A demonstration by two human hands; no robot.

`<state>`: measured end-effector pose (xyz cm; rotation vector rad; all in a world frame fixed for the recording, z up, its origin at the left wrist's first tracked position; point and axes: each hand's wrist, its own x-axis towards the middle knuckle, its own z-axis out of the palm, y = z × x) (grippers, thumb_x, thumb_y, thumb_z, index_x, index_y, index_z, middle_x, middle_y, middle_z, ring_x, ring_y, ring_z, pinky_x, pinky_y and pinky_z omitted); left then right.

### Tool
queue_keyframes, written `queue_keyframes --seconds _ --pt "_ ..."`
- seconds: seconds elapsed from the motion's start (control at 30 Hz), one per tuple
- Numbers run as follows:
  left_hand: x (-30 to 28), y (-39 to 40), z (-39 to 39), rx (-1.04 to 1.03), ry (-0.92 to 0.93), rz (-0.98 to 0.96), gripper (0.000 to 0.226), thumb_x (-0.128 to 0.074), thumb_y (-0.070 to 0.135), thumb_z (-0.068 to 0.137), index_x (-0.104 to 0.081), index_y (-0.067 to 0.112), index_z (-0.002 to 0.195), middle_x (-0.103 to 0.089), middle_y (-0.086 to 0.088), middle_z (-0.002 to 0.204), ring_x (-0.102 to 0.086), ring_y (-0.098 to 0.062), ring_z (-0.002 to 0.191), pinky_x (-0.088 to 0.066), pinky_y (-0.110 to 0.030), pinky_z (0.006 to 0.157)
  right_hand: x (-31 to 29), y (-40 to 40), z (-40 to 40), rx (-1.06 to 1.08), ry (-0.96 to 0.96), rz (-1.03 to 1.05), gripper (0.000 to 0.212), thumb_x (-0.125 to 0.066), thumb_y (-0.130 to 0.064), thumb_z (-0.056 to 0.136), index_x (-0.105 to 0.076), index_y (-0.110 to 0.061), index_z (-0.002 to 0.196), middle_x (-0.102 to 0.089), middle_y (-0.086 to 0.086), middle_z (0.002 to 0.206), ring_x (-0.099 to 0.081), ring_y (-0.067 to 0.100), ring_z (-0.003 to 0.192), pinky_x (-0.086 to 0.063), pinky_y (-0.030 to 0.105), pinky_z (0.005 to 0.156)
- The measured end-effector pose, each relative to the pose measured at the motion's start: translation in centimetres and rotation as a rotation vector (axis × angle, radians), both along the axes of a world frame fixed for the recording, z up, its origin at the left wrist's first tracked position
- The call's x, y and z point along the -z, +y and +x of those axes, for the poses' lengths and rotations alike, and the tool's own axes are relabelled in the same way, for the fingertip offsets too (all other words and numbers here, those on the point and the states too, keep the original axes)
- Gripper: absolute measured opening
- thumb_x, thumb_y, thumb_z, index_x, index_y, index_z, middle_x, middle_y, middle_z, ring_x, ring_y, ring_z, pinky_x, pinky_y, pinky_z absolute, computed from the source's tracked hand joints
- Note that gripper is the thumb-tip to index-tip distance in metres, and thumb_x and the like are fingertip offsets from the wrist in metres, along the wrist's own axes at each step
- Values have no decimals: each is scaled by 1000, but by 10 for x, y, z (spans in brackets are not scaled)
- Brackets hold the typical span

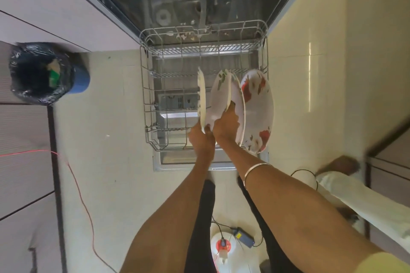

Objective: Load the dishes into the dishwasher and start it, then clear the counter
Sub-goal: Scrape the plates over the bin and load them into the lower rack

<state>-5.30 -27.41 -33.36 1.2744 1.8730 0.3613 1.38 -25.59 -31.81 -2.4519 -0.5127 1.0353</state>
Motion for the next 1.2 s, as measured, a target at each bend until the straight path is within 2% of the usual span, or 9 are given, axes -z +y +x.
queue_keyframes --seconds 0.23,0.37,0.47,0.6,0.8,0.9,0.97,1.1,1.2 --pt "11 -12 2 25 -12 -28 18 -64 15 95 -69 0 104 -72 -10 87 -69 -27 78 -61 -45 73 3 -4 4 23 -15 59 50 -55 -10 96 -38 -9 143 -66 18 114 -66 36 99 -57 49 83" --pt "14 -13 -2 71 -223 -179 28 -61 13 97 -64 1 122 -71 -9 97 -66 -11 78 -60 -31 76 1 -4 -1 42 -8 95 52 -59 -19 96 -39 -9 143 -65 16 121 -65 36 107 -56 47 89" --pt "15 -19 3 -10 -298 -206 27 -56 13 100 -62 -5 120 -70 -19 105 -67 -24 88 -55 -39 78 2 -5 2 59 -5 114 51 -58 -20 97 -40 -7 143 -63 16 125 -65 35 110 -56 47 91" --pt "17 -28 2 86 -267 -174 38 -57 22 99 -56 3 132 -69 -17 114 -67 -32 102 -55 -45 85 1 -10 7 17 19 120 55 -59 -23 97 -37 -7 144 -63 14 128 -65 34 111 -56 47 91" --pt "10 -15 -11 303 -213 -137 53 -58 15 98 -41 18 149 -69 -10 120 -69 -22 97 -55 -33 88 -5 -8 15 -84 81 -66 46 -59 -24 97 -41 -8 136 -65 16 123 -65 37 108 -56 46 91" --pt "11 -19 -22 425 -127 -174 69 -65 6 92 -33 17 153 -68 -16 120 -69 -32 100 -59 -45 85 -4 -21 4 -98 118 -103 47 -55 -37 97 -44 -10 134 -65 13 123 -65 35 109 -55 47 94" --pt "7 -25 -28 485 -104 -195 77 -70 3 88 -31 14 153 -66 -16 124 -68 -32 104 -57 -35 85 -1 -34 -4 -79 161 -109 55 -48 -50 98 -44 -11 136 -64 12 126 -63 34 112 -54 47 95" --pt "3 -48 -47 443 -121 -187 80 -67 -9 84 -31 13 153 -53 -10 144 -60 -32 120 -54 -27 85 -2 -63 -13 -61 267 -90 61 -47 -54 97 -40 -14 143 -59 9 137 -58 30 123 -49 44 104" --pt "4 -63 -69 343 -85 -164 67 -64 -8 85 -41 10 146 -58 -1 134 -65 -24 106 -55 -26 80 -8 -79 -16 -85 302 -71 54 -54 -42 98 -43 -14 143 -55 6 142 -53 27 129 -42 39 108"
